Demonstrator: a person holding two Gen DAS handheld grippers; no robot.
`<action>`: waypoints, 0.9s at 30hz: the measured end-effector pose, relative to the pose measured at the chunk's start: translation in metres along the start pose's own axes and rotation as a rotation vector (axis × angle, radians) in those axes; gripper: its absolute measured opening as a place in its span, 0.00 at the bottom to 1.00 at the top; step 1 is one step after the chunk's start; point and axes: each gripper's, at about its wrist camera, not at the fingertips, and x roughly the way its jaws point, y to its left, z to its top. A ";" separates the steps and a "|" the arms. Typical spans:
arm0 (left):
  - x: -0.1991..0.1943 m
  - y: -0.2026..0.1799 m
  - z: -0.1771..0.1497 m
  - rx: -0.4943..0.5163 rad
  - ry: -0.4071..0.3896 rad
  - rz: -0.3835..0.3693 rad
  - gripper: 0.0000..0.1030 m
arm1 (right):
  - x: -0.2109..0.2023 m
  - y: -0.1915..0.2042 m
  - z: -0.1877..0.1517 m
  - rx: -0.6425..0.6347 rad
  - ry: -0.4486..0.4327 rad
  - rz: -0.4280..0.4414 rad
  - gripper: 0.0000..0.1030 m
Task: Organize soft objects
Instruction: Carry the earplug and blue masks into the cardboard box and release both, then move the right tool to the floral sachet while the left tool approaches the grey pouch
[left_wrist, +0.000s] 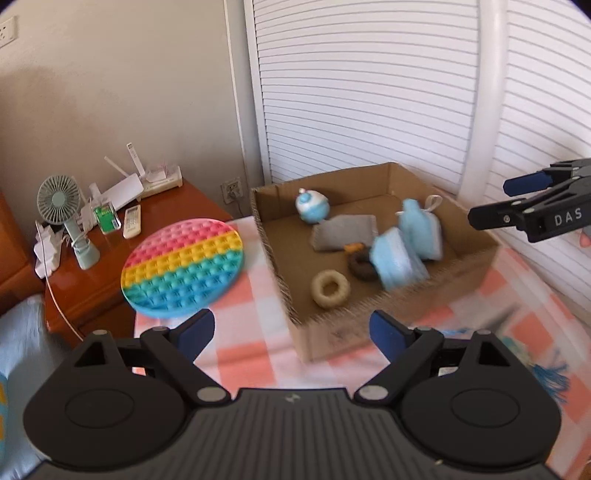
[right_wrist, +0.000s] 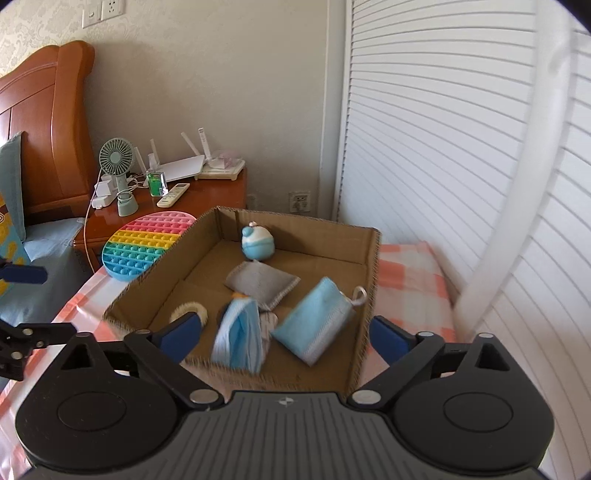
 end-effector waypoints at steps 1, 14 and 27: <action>-0.007 -0.004 -0.005 -0.009 -0.006 -0.009 0.89 | -0.006 -0.001 -0.006 0.004 0.001 0.001 0.99; -0.052 -0.068 -0.077 -0.081 -0.007 0.001 0.95 | -0.041 0.005 -0.117 -0.011 0.065 0.049 0.99; -0.048 -0.089 -0.094 -0.048 0.037 -0.023 0.95 | -0.008 0.010 -0.152 -0.061 0.137 0.072 0.77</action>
